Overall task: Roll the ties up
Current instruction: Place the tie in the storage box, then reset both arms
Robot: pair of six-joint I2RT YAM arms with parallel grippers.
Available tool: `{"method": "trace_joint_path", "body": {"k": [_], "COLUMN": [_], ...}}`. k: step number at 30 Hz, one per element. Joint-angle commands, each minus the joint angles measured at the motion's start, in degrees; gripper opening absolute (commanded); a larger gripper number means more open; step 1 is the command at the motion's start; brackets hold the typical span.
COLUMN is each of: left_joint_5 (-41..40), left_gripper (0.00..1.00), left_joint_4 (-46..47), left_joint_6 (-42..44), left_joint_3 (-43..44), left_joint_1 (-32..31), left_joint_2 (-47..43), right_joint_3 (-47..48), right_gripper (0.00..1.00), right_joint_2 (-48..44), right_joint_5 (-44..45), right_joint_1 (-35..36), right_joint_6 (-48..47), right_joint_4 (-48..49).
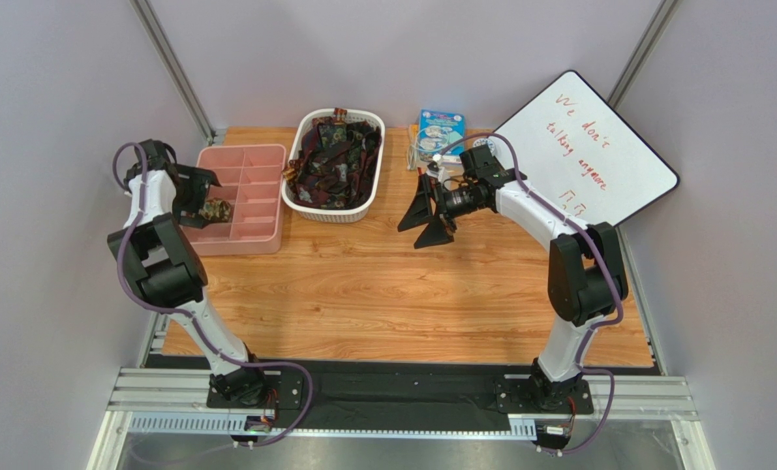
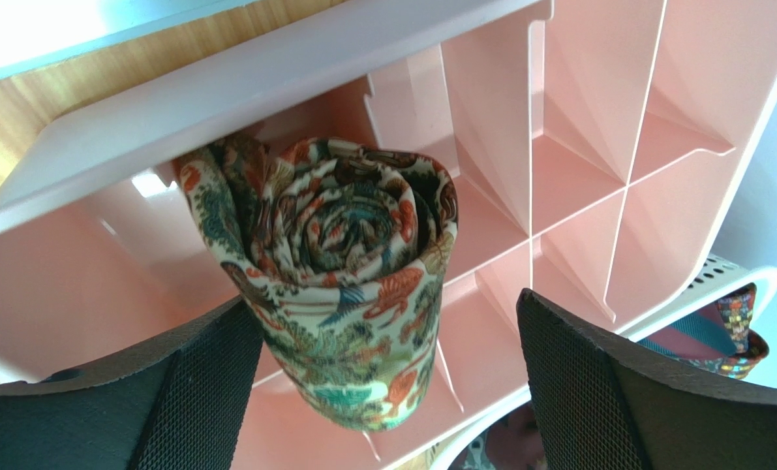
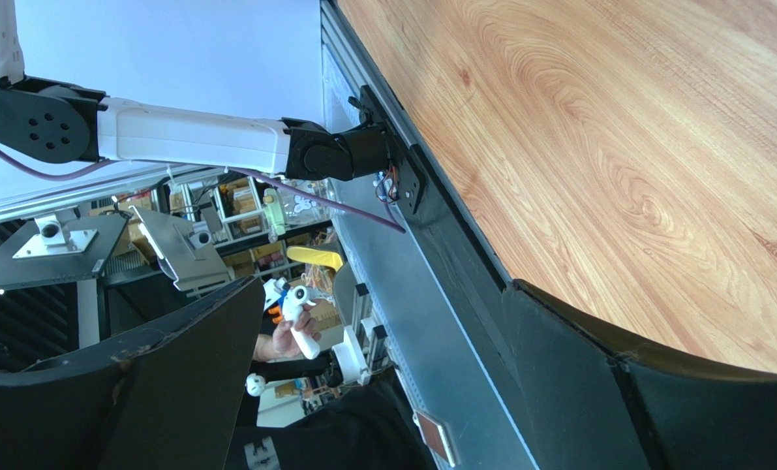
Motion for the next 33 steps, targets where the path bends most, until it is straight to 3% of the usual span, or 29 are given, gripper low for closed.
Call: {"method": "trace_joint_path", "body": {"k": [1, 18, 21, 24, 25, 26, 33], "left_joint_5": [0.6, 1.8, 2.6, 2.2, 1.9, 1.5, -2.3], "left_gripper": [1.00, 0.98, 0.84, 0.64, 0.51, 0.47, 0.39], "left_joint_4": [-3.0, -8.0, -7.7, -7.7, -7.7, -7.7, -6.9], "left_joint_6": [0.2, 3.4, 3.6, 3.0, 2.8, 2.9, 3.4], "left_joint_3": [2.5, 5.7, 5.5, 5.0, 4.8, 4.7, 4.8], "left_joint_1": [-0.3, -0.3, -0.3, -0.3, -0.3, -0.3, -0.3], "left_joint_2": [-3.6, -7.4, -8.5, -9.0, -8.9, -8.8, -4.8], "right_joint_3": [2.3, 2.5, 2.4, 2.3, 2.3, 2.3, 2.3], "right_gripper": [1.00, 1.00, 1.00, 1.00, 1.00, 1.00, 1.00], "right_joint_2": [0.5, 1.0, 1.0, 0.8, 0.8, 0.7, 0.8], "right_joint_5": [-0.8, -0.8, -1.0, -0.9, -1.0, -1.0, -0.6], "right_joint_1": [-0.1, -0.2, -0.2, -0.2, -0.2, -0.2, -0.2], "right_joint_6": [-0.7, -0.8, -0.7, -0.8, -0.7, -0.8, -0.8], "right_joint_4": [0.1, -0.2, -0.1, -0.1, -0.2, -0.2, -0.2]}}
